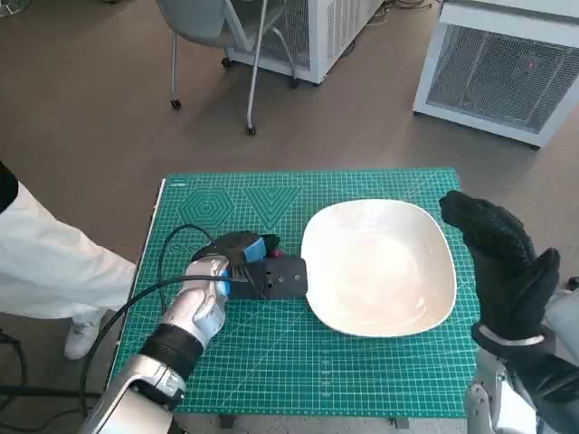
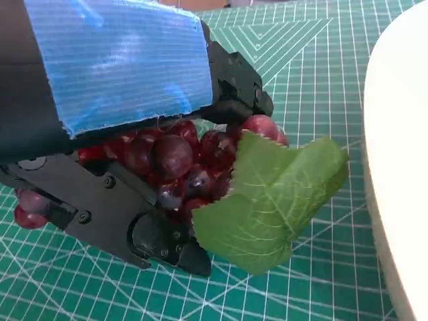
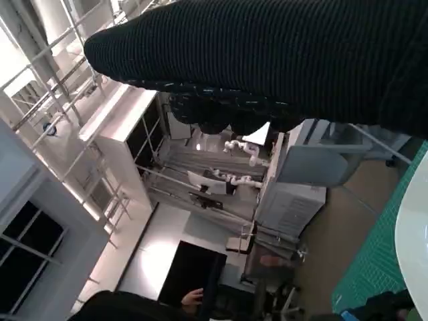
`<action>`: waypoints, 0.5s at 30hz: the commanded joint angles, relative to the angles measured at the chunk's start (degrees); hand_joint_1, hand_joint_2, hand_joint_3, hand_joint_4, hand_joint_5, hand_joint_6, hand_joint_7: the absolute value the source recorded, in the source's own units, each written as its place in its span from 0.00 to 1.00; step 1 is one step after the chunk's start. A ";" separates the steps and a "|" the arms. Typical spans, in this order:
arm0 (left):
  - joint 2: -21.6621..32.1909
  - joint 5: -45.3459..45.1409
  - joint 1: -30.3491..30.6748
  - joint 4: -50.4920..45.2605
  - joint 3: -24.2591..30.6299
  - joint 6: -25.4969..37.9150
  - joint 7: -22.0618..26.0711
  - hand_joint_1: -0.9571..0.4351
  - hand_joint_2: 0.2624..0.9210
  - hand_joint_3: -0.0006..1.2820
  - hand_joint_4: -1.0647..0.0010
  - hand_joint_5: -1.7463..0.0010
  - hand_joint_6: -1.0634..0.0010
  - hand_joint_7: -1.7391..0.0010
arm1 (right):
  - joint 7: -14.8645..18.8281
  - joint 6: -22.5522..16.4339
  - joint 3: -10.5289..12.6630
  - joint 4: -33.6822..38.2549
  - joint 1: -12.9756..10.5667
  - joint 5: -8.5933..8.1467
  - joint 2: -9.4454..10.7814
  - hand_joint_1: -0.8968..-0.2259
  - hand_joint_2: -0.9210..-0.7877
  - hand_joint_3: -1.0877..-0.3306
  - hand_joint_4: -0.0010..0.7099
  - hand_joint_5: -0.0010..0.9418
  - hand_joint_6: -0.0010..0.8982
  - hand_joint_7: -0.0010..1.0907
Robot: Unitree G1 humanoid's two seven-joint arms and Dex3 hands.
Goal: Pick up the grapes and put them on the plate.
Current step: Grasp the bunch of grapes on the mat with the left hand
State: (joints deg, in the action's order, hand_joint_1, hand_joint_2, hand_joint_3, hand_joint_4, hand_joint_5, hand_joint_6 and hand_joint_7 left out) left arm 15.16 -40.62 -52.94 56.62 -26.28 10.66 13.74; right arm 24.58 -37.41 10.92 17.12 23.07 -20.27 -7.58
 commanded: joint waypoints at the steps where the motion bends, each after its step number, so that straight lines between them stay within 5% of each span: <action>1: -0.18 0.43 -0.79 1.88 -0.71 -0.68 -0.87 0.64 0.79 0.01 0.55 0.82 0.51 0.99 | -0.09 1.08 -0.28 0.10 -1.46 -0.10 0.46 0.64 0.00 0.70 0.89 0.00 0.30 0.60; 4: -0.24 0.25 -0.98 2.70 -1.15 -1.15 -2.21 0.67 0.81 0.01 0.67 0.40 0.47 0.99 | -0.18 1.30 -0.27 -0.03 -1.44 -0.09 0.47 0.64 0.00 0.70 0.89 0.00 0.30 0.61; 6: -0.22 -0.07 -1.01 3.14 -1.60 -1.58 -3.52 0.75 0.77 0.10 0.60 0.26 0.40 0.98 | -0.17 1.43 -0.25 -0.15 -1.46 -0.13 0.45 0.64 0.00 0.70 0.89 0.00 0.30 0.61; 10: 0.06 -0.96 -0.65 3.47 -2.76 -2.55 -6.67 0.87 0.70 0.26 0.38 0.29 0.28 0.83 | -0.05 1.63 -0.17 -0.34 -1.50 -0.23 0.35 0.64 0.00 0.70 0.89 0.00 0.30 0.61; 15: 0.54 -2.76 0.26 2.85 -4.71 -2.99 -10.27 0.72 0.91 0.18 0.46 0.26 0.44 0.37 | 0.04 1.72 0.02 -0.25 -1.44 -0.27 0.16 0.64 0.00 0.70 0.89 0.00 0.30 0.61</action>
State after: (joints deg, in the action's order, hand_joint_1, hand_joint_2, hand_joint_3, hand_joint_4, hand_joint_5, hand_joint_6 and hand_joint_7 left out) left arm 15.39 -42.38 -53.83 59.33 -29.60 8.10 4.57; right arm 24.57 -36.54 10.90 16.68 22.98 -20.26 -7.47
